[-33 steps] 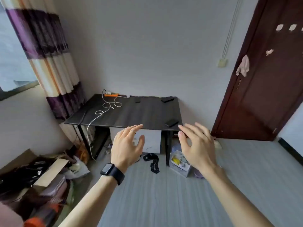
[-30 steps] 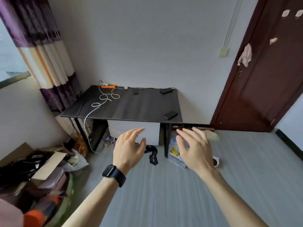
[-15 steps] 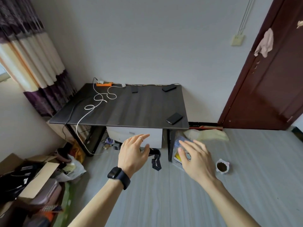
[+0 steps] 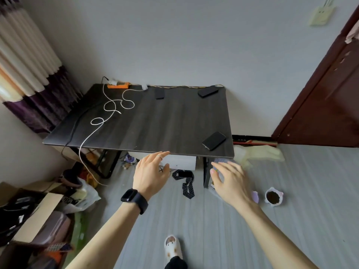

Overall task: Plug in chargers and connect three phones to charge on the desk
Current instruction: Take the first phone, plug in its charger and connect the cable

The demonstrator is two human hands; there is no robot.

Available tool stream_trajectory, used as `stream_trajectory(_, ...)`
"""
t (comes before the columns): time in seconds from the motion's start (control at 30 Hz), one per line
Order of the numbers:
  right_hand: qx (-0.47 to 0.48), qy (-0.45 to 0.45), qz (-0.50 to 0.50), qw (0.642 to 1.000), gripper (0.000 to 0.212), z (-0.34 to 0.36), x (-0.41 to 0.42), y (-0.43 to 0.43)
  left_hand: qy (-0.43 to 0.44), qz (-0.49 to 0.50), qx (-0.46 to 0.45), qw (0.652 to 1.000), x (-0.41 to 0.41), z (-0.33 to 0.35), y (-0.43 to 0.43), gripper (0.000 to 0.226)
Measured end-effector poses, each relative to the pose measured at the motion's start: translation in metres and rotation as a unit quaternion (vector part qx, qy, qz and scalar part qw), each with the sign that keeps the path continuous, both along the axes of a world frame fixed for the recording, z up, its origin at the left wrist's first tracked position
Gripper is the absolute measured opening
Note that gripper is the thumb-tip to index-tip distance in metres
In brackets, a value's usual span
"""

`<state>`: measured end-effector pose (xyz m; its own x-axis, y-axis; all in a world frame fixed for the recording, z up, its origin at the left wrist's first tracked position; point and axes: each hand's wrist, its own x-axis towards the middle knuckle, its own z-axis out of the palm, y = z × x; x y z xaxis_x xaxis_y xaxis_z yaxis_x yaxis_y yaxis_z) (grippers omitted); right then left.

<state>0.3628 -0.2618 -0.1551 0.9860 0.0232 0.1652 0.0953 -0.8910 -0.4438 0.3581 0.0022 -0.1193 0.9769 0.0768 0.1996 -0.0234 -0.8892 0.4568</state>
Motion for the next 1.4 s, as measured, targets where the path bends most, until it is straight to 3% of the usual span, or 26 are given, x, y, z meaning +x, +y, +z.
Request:
stream_trajectory(0.23,-0.024,0.113,-0.017,0.993,0.068,-0.044,0.089,0.013,0.083,-0.02,0.004,0.996,0.086,-0.057,0.019,0.047)
stream_trajectory(0.4,-0.009,0.227,-0.041,0.973,0.047,-0.07,0.151,0.035,0.164,-0.036,0.006,0.986,0.157,-0.099,0.036,0.051)
stream_trajectory(0.6,0.034,0.333,-0.163,0.928,0.069,-0.1,0.223,0.043,0.259,-0.06,0.043,0.963,0.23,-0.135,0.045,0.061)
stream_trajectory(1.03,0.091,0.381,-0.355,0.849,0.092,-0.158,0.328,0.038,0.451,-0.047,0.093,0.887,0.304,-0.21,0.044,0.059)
stream_trajectory(1.4,0.143,0.41,-0.421,0.796,0.101,-0.17,0.355,0.03,0.45,-0.028,0.154,0.879,0.297,-0.228,0.031,0.072)
